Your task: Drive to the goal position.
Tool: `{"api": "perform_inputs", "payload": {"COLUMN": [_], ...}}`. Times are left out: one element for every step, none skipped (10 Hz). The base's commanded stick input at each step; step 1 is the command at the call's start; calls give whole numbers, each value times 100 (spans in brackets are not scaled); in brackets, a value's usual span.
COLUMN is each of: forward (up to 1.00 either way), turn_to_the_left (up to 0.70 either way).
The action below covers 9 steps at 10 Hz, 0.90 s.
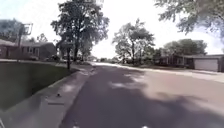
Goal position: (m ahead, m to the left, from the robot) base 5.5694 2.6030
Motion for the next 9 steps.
{"api": "perform_inputs", "payload": {"forward": [100, 100, 100, 100, 100, 100, 100, 100, 100], "turn_to_the_left": [0, 0, 0, 0, 0, 0, 17, 7, 2]}}
